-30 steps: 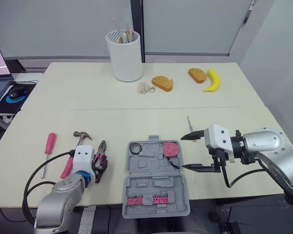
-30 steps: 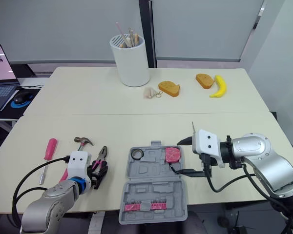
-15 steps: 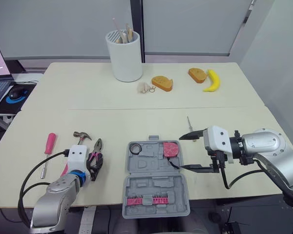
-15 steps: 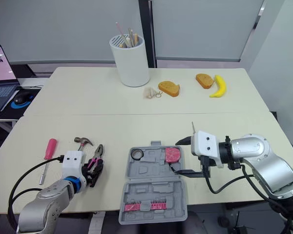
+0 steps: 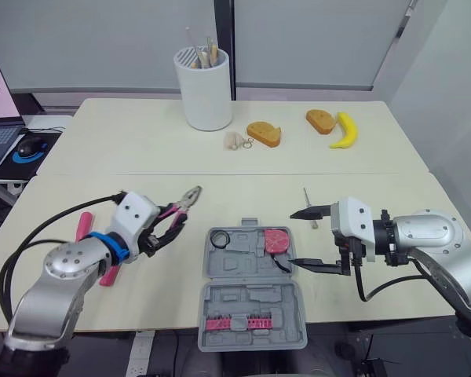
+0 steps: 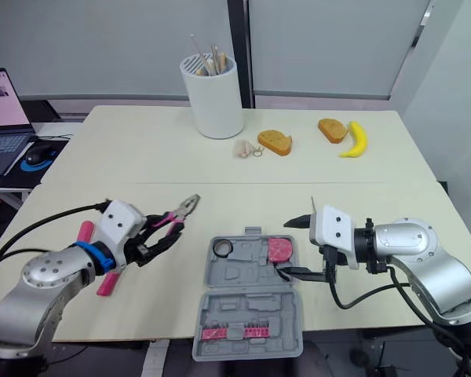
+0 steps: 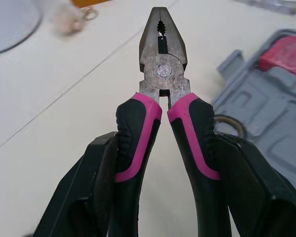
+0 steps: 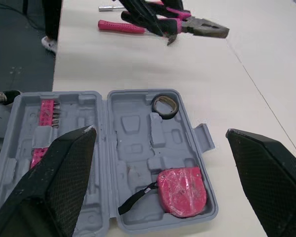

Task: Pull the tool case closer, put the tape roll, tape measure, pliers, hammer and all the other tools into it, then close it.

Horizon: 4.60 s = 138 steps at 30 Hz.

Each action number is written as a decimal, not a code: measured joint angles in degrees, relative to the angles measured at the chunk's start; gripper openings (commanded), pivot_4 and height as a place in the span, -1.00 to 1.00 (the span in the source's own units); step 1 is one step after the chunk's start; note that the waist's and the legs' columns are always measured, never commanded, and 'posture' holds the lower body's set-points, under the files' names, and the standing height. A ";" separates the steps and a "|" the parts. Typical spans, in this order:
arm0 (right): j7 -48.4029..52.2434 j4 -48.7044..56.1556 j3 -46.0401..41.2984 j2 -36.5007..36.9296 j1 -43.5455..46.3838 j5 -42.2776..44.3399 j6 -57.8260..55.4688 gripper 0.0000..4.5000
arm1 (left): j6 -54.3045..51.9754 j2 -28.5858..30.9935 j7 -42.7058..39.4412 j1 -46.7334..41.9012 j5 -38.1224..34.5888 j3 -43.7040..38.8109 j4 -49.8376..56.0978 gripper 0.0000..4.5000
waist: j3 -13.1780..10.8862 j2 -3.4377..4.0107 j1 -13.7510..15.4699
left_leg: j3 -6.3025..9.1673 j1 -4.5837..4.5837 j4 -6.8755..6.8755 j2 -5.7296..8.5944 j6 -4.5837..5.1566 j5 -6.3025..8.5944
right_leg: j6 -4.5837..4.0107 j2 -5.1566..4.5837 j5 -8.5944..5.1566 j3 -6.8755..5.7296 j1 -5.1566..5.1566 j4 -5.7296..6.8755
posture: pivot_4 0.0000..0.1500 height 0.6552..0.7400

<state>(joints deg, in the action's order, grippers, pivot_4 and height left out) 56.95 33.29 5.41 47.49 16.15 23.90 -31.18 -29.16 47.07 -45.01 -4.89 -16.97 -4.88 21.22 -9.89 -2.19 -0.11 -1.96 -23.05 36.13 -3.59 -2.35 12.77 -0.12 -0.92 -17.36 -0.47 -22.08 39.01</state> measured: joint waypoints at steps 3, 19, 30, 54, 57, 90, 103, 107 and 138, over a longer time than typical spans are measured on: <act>-1.04 2.92 -3.59 1.40 -2.90 2.07 -2.28 1.00 | 2.72 2.08 -8.24 -5.76 0.39 5.68 -2.82 0.15 | -0.03 0.01 0.17 | 0.03 -0.04 -0.02 0.01 0.00 0.00 | 0.01 0.08 0.00 -0.05 -0.02 0.00 | 1.00 0.85; -13.69 8.11 10.88 -1.69 2.07 -6.23 -13.76 1.00 | 7.83 -4.82 -25.53 -27.48 10.49 28.94 -11.32 0.15 | -0.08 0.08 -1.70 | 0.15 -0.22 0.22 -0.10 0.02 -0.01 | 0.24 1.01 -0.15 0.06 -0.22 0.16 | 1.00 0.85; -12.96 -0.77 23.52 -7.01 11.82 -13.51 -15.05 1.00 | 4.24 -4.63 -25.99 -27.45 10.76 29.40 -10.28 0.15 | -0.10 0.11 -1.11 | 0.25 -0.74 0.84 -0.04 0.03 0.01 | 0.02 0.85 0.03 -0.12 -0.31 0.13 | 1.00 0.85; -8.69 -5.23 27.48 -9.80 13.23 -19.45 -11.84 -0.44 | 3.17 -4.69 -25.86 -27.39 11.30 29.44 -8.25 0.15 | -0.10 0.11 -0.85 | 0.26 -0.72 0.90 -0.04 0.04 0.01 | 0.02 0.87 0.04 -0.12 -0.40 0.42 | 1.00 0.85; -8.38 -5.33 27.48 -10.01 13.27 -20.01 -11.73 -0.44 | 3.22 -4.73 -25.85 -27.39 11.56 29.45 -8.26 0.15 | -0.10 0.11 -0.85 | 0.27 -0.72 0.90 -0.04 0.04 0.01 | 0.02 0.87 0.04 -0.09 -0.44 0.46 | 1.00 0.85; 2.40 -16.01 35.38 -10.66 23.66 -27.63 -11.25 -0.44 | 30.79 8.43 -35.60 -1.31 0.73 3.83 -19.50 1.00 | -0.11 0.14 -1.43 | 0.07 -0.89 0.89 -0.11 0.03 0.00 | -0.10 0.81 0.00 0.07 -1.09 1.02 | 1.00 0.85; 1.97 -29.32 39.47 -20.67 25.70 -32.92 -6.92 -0.44 | 31.96 8.30 -33.52 -3.30 2.64 3.81 -20.66 1.00 | -0.10 0.13 -1.40 | 0.06 -0.92 0.89 -0.11 0.03 0.00 | -0.10 0.82 0.00 0.04 -1.13 1.07 | 1.00 0.85; 1.99 -30.17 39.51 -21.89 25.70 -33.91 -6.74 -0.44 | 30.79 7.90 -33.01 -3.34 2.79 4.74 -18.97 1.00 | -0.10 0.14 -1.41 | 0.08 -0.92 0.89 -0.13 0.03 0.00 | -0.10 0.83 0.01 0.04 -1.13 1.09 | 1.00 0.85; -0.26 -34.69 29.77 -28.49 21.15 -29.50 9.41 -0.48 | 27.79 7.73 -30.23 -3.63 3.21 6.75 -15.27 1.00 | -0.09 0.12 -1.42 | 0.07 -0.90 0.88 -0.12 0.03 0.00 | -0.10 0.85 0.01 0.06 -1.12 1.11 | 1.00 0.85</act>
<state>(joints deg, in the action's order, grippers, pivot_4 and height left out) 56.69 -1.40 35.17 19.00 37.29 -5.60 -21.76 -1.37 54.81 -75.24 -8.52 -13.76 1.88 5.95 -9.98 -2.07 -1.53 -1.89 -23.95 37.01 -3.71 -2.32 12.77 -0.23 -0.08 -17.35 -0.42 -23.20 40.12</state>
